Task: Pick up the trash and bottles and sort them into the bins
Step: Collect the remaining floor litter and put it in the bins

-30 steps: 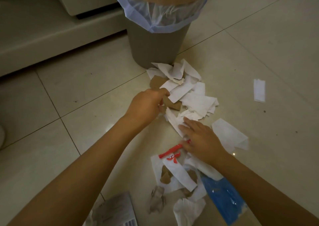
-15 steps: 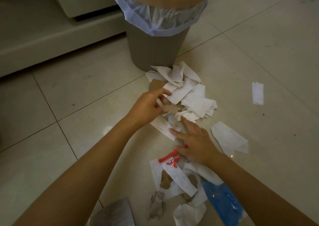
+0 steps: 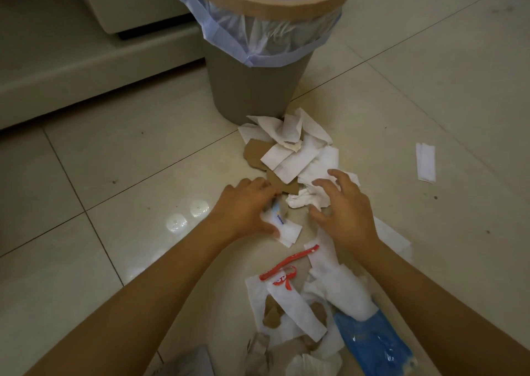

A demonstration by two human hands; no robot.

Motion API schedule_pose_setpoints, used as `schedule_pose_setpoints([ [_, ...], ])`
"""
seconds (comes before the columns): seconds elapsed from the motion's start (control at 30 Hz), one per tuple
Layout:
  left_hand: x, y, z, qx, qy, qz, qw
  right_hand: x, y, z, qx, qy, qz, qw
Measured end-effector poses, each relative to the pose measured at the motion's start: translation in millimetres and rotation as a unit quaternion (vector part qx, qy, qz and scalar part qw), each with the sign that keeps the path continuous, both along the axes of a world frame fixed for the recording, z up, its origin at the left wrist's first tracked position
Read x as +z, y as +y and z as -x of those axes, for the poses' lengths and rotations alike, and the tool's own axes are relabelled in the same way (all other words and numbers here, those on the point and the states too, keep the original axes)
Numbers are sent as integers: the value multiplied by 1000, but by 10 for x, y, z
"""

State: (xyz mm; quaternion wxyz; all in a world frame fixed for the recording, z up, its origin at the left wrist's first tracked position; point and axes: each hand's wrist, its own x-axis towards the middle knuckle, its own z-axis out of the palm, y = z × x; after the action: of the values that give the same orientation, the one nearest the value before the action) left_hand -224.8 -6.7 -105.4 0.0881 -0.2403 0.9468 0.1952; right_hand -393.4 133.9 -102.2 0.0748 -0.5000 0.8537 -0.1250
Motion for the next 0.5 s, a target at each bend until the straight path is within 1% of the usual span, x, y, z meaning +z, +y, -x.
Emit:
schedule_pose_setpoints([
  [0.07,-54,91,-15,-46,-16,55,997,-27,-74,48,-3,9,-89,996],
  [0.1,-91,119,-18,-48,-5,66,997,-43,-105,64,-6,12,-134,991],
  [0.17,-133,152,-38,-55,49,81,994,-55,-160,72,-6,20,-193,981],
  [0.23,-175,133,-69,-71,90,107,988,-43,-200,70,-3,24,-201,979],
  [0.3,-232,81,-104,-54,117,121,984,-27,-225,69,3,35,-187,982],
  [0.4,-243,23,-145,-37,127,121,984,-31,-244,73,34,95,-176,979],
  [0.5,-267,-22,-200,-20,125,128,984,-31,-239,35,97,175,-175,964],
])
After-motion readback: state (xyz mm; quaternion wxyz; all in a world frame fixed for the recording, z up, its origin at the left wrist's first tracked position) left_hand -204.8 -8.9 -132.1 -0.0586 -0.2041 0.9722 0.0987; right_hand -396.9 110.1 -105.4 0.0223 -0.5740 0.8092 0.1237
